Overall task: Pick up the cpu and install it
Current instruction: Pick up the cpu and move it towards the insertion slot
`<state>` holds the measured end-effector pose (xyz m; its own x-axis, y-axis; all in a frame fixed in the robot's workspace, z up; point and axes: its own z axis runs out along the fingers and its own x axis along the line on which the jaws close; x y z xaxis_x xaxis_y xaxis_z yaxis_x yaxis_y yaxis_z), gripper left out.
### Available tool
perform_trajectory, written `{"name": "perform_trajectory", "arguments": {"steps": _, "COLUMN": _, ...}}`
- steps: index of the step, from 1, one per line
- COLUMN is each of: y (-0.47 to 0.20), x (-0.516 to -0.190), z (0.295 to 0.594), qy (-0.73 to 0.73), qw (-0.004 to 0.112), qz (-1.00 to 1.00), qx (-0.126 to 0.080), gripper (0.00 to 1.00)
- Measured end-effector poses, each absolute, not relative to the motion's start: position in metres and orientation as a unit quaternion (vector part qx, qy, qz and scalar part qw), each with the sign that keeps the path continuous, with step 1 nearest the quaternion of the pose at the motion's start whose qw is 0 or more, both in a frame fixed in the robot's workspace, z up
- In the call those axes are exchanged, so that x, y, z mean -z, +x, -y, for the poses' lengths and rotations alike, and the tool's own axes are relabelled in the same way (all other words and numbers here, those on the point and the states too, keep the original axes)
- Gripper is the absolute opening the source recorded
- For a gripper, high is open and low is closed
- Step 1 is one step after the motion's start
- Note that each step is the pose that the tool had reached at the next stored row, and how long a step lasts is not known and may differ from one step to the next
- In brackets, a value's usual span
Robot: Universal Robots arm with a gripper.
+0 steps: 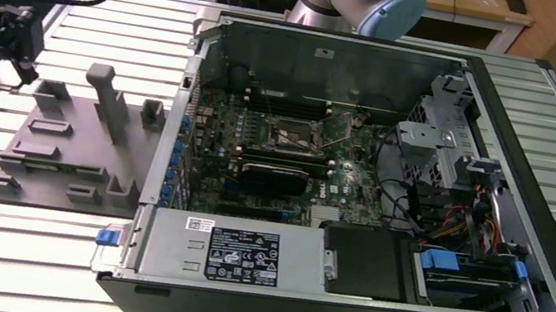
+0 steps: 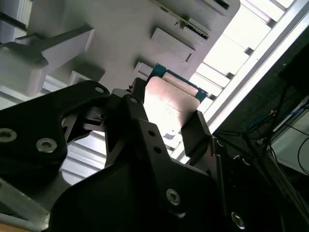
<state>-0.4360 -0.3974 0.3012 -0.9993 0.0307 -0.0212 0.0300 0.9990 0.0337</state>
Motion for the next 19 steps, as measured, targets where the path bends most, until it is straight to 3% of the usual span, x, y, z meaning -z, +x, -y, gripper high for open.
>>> {"name": "perform_trajectory", "arguments": {"steps": 19, "y": -0.436, "x": -0.346, "z": 0.397, "qy": 0.015, "qw": 0.013, "qz": -1.000, "qx": -0.017, "gripper": 0.54}}
